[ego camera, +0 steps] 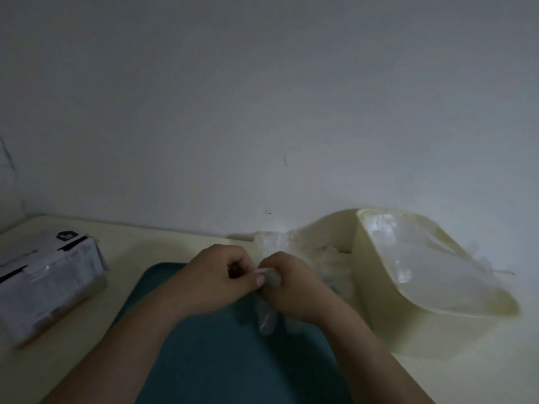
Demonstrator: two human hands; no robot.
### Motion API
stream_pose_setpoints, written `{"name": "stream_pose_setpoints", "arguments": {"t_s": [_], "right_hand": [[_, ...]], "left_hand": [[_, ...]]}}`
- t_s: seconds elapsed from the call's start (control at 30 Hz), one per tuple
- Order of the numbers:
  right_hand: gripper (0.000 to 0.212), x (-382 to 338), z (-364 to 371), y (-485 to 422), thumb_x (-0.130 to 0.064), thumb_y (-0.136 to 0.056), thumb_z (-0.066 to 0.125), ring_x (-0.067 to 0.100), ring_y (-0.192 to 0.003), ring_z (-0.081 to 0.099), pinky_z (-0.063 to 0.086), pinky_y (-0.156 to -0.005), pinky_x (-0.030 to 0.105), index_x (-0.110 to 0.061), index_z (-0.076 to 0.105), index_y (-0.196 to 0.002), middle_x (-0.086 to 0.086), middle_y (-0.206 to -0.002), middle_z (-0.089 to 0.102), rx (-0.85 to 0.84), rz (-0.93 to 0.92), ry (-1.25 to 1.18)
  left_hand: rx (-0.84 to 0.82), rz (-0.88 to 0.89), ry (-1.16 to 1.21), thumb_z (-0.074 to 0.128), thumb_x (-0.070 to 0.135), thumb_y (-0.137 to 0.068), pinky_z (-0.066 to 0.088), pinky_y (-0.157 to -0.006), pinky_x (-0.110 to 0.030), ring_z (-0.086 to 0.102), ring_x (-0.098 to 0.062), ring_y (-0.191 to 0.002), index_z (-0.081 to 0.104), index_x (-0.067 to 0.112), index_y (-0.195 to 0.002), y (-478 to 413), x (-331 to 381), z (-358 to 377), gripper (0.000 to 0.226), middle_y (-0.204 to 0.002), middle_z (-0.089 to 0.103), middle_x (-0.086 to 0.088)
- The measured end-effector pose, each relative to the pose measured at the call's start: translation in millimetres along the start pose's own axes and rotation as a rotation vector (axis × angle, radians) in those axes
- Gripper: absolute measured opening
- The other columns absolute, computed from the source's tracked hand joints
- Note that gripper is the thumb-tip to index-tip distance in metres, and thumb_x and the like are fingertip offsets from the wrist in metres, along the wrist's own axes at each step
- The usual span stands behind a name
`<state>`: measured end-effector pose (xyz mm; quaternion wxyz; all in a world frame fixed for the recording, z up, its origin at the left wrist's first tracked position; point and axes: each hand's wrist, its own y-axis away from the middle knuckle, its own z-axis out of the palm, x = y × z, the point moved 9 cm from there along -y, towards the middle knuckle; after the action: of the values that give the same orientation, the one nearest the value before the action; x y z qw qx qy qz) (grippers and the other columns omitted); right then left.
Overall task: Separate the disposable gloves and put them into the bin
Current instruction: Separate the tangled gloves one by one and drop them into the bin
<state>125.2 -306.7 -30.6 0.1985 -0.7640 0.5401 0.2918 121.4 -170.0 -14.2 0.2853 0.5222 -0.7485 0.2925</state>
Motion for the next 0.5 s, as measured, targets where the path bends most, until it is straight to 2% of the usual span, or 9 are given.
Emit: {"name": "stream_pose_setpoints", "arguments": {"t_s": [0.03,0.1,0.2,0.3,0.37,0.43,0.5], "right_hand": [[0.017,2.3,-5.9,-0.6,-0.029,-0.088,0.064,0.013,-0.07,0.066,0.059,-0.07,0.043,-0.025,0.066,-0.071,-0.005,-0.073,0.07,0.058,-0.007,-0.102],[0.023,6.2,-14.4,2.7,-0.023,-0.092,0.066,0.009,-0.063,0.059,0.051,-0.064,0.035,-0.017,0.067,-0.07,-0.003,-0.065,0.066,0.115,-0.034,-0.316],[0.02,17.3,-18.3,6.0,-0.017,-0.098,0.064,0.022,-0.079,0.073,0.059,-0.078,0.04,-0.003,0.076,-0.091,0.013,-0.089,0.079,0.119,0.009,-0.565],[0.027,38.4,-12.8,4.3,-0.032,-0.096,0.071,0.028,-0.097,0.076,0.061,-0.092,0.043,-0.008,0.079,-0.104,0.013,-0.101,0.08,0.047,0.119,-0.668],[0.038,41.2,-5.0,5.2,-0.043,-0.087,0.076,0.032,-0.102,0.076,0.058,-0.098,0.049,-0.011,0.079,-0.107,0.012,-0.105,0.079,-0.016,0.159,-0.685],[0.035,43.5,-8.0,3.3,-0.038,-0.086,0.078,0.03,-0.096,0.076,0.06,-0.092,0.047,-0.007,0.079,-0.104,0.014,-0.102,0.079,0.039,0.155,-0.734],[0.022,43.9,-13.3,2.5,-0.025,-0.093,0.075,0.028,-0.085,0.074,0.059,-0.081,0.042,-0.004,0.078,-0.101,0.016,-0.098,0.078,0.116,0.145,-0.836]], "left_hand": [[0.013,0.01,0.063,0.084,0.053,-0.077,0.059,-0.074,-0.033,0.072,-0.011,-0.08,0.073,0.033,-0.086,-0.3,2.9,-4.9,0.025,-0.087,0.076,0.007],[0.049,-0.004,0.145,0.092,0.051,-0.07,0.056,-0.073,-0.023,0.07,-0.003,-0.082,0.074,0.038,-0.096,1.7,2.0,-14.5,0.034,-0.095,0.076,0.012],[0.08,-0.033,0.298,0.093,0.027,-0.076,0.052,-0.077,-0.02,0.069,-0.001,-0.083,0.078,0.032,-0.095,4.5,-2.4,-23.7,0.024,-0.09,0.076,0.016],[0.113,-0.036,0.542,0.089,0.009,-0.08,0.052,-0.07,-0.021,0.064,-0.009,-0.073,0.079,0.024,-0.082,0.6,-5.4,-25.2,0.018,-0.075,0.07,0.005],[0.123,-0.037,0.656,0.092,0.024,-0.072,0.051,-0.066,-0.024,0.063,-0.015,-0.073,0.077,0.018,-0.079,0.4,-6.4,-24.9,0.018,-0.075,0.069,-0.003],[0.129,-0.06,0.778,0.096,0.045,-0.054,0.051,-0.067,-0.029,0.063,-0.019,-0.074,0.074,0.015,-0.078,-1.8,-11.7,-23.5,0.044,-0.077,0.066,-0.006],[0.158,-0.106,0.911,0.1,0.059,-0.043,0.057,-0.074,-0.035,0.066,-0.023,-0.079,0.072,0.011,-0.087,-5.1,-18.4,-23.9,0.071,-0.085,0.067,-0.012]]}}
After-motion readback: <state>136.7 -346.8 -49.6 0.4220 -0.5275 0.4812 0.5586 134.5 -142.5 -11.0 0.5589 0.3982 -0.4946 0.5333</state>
